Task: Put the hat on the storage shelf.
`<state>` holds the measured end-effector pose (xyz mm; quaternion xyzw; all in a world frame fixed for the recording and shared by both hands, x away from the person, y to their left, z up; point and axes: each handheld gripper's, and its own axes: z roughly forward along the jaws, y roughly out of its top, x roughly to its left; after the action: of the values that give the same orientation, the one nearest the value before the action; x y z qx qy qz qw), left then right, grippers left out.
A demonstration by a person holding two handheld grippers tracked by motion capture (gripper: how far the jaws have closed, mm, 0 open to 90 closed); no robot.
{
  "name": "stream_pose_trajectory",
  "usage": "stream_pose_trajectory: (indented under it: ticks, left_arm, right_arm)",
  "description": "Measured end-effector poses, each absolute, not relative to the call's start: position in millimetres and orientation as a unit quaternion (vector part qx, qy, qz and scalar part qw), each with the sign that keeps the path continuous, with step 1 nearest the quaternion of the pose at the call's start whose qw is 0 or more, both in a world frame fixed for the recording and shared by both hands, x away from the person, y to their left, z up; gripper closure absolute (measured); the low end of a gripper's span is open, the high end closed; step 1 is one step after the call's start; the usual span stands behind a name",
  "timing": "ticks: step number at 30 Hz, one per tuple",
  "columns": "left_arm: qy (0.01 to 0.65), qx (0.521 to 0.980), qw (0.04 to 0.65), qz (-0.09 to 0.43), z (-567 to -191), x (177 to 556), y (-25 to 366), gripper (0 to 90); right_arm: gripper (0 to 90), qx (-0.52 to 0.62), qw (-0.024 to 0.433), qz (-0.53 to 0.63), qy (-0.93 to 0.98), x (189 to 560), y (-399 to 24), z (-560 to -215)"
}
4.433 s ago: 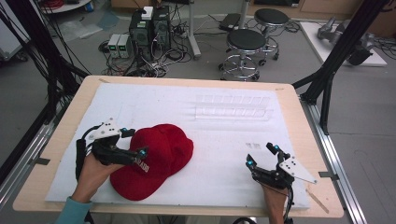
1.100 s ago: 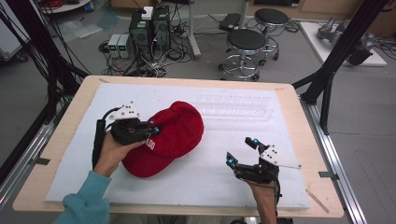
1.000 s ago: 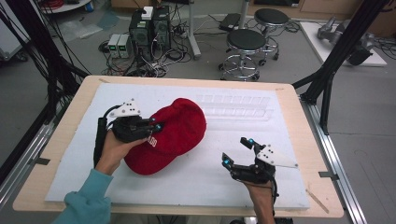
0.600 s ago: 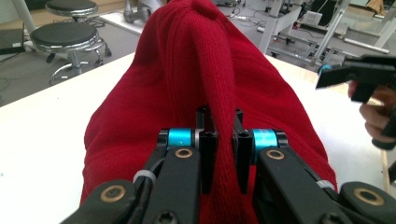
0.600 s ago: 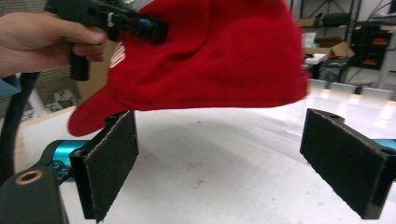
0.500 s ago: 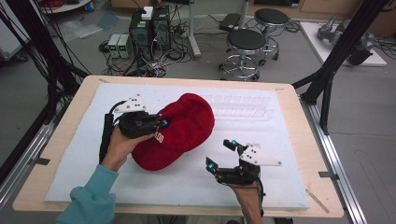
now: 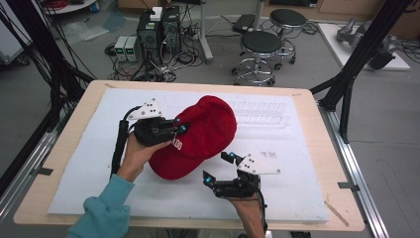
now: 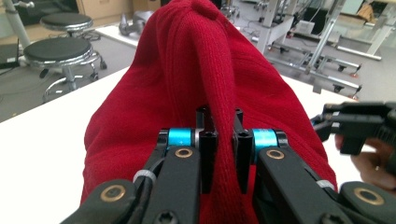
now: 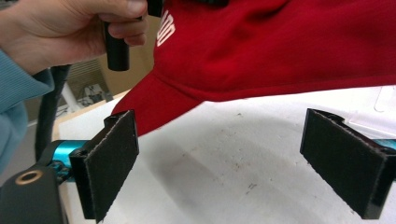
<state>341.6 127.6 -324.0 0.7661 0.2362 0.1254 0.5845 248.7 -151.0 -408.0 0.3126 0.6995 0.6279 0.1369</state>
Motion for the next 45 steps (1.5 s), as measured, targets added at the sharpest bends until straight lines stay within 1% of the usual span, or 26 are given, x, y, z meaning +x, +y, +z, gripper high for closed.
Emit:
stream_pose_trajectory:
  ticks: [7, 10, 12, 19, 22, 23, 24, 27, 29, 38, 39, 45]
  left_arm:
    - [0.229, 0.758, 0.597, 0.129, -321.3, 340.2, 118.9, 85.4]
    - [0.227, 0.757, 0.599, 0.131, -320.7, 339.4, 116.7, 85.4]
    - [0.222, 0.756, 0.6, 0.139, -320.2, 339.2, 115.9, 85.4]
    - [0.22, 0.75, 0.607, 0.143, -319.4, 338.7, 115.4, 85.4]
    - [0.218, 0.749, 0.609, 0.145, -319.0, 338.6, 115.5, 85.4]
    - [0.217, 0.749, 0.609, 0.145, -318.9, 338.4, 115.5, 85.4]
    - [0.216, 0.75, 0.608, 0.146, -318.8, 338.3, 115.6, 85.4]
    - [0.214, 0.752, 0.607, 0.146, -319.0, 337.7, 114.9, 85.4]
    - [0.212, 0.752, 0.607, 0.145, -319.0, 337.0, 114.2, 85.4]
    - [0.207, 0.746, 0.614, 0.153, -318.0, 334.7, 112.4, 85.4]
    - [0.206, 0.746, 0.615, 0.151, -318.0, 334.8, 112.5, 85.4]
    - [0.201, 0.745, 0.617, 0.151, -318.3, 333.6, 111.6, 85.4]
  right_arm:
    - [10.7, 0.315, 0.108, 0.637, 0.695, 252.4, -139.6, -407.1]
    - [16.6, 0.315, 0.092, 0.639, 0.696, 255.0, -136.3, -407.7]
    - [16.7, 0.315, 0.081, 0.638, 0.698, 255.8, -133.7, -408.3]
    - [24.5, 0.308, 0.046, 0.651, 0.692, 257.9, -128.1, -409.6]
    - [26.1, 0.312, 0.042, 0.652, 0.689, 258.9, -127.2, -408.8]
    - [31.7, 0.312, 0.049, 0.651, 0.69, 258.8, -127.0, -408.5]
    - [41.2, 0.295, 0.045, 0.652, 0.697, 258.5, -127.7, -408.1]
    - [40.6, 0.295, 0.056, 0.652, 0.696, 257.3, -126.4, -406.9]
    - [40.8, 0.296, 0.054, 0.651, 0.697, 258.1, -126.1, -406.7]
    - [56.4, 0.295, 0.044, 0.662, 0.688, 259.6, -130.9, -404.7]
    - [59.7, 0.297, 0.042, 0.663, 0.686, 260.0, -132.2, -404.5]
    - [67.4, 0.298, 0.021, 0.671, 0.679, 263.0, -136.1, -405.1]
